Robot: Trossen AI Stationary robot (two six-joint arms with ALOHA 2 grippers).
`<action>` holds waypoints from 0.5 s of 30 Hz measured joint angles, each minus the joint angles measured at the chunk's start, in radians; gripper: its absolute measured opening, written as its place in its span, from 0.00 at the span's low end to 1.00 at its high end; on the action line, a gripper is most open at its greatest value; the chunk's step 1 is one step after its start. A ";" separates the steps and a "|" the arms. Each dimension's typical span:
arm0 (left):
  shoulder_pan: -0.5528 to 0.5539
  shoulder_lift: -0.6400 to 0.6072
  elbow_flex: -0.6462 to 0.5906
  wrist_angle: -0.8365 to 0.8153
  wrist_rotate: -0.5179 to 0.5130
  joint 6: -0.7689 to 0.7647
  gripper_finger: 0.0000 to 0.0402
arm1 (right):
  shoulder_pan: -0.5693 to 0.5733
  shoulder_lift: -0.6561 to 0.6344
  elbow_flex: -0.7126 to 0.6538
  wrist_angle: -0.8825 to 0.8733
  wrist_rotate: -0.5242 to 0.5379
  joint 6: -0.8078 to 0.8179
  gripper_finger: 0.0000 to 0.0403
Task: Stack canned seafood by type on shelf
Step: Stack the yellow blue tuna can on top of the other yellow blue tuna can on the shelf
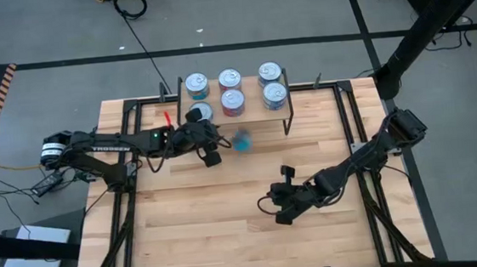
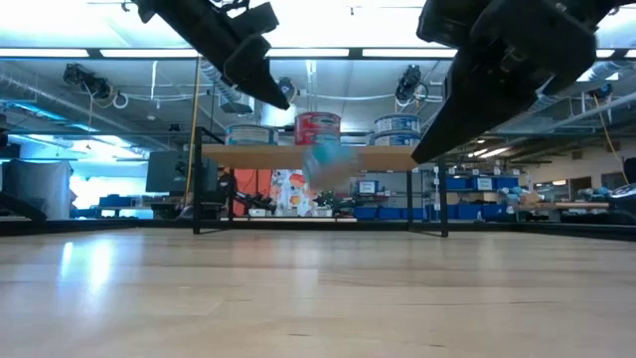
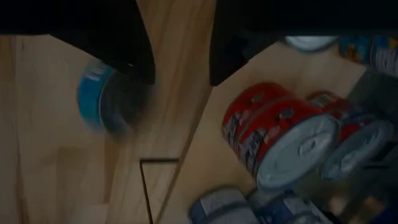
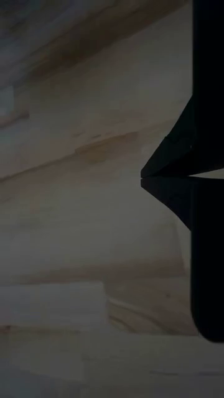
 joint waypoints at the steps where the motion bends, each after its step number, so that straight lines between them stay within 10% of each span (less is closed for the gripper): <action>1: 0.000 0.000 0.000 0.017 0.000 0.004 0.38 | -0.004 0.000 0.000 0.002 0.000 -0.001 0.04; 15: -0.007 0.000 0.000 0.062 0.067 0.020 0.25 | 0.013 -0.030 0.006 -0.077 0.025 0.019 0.06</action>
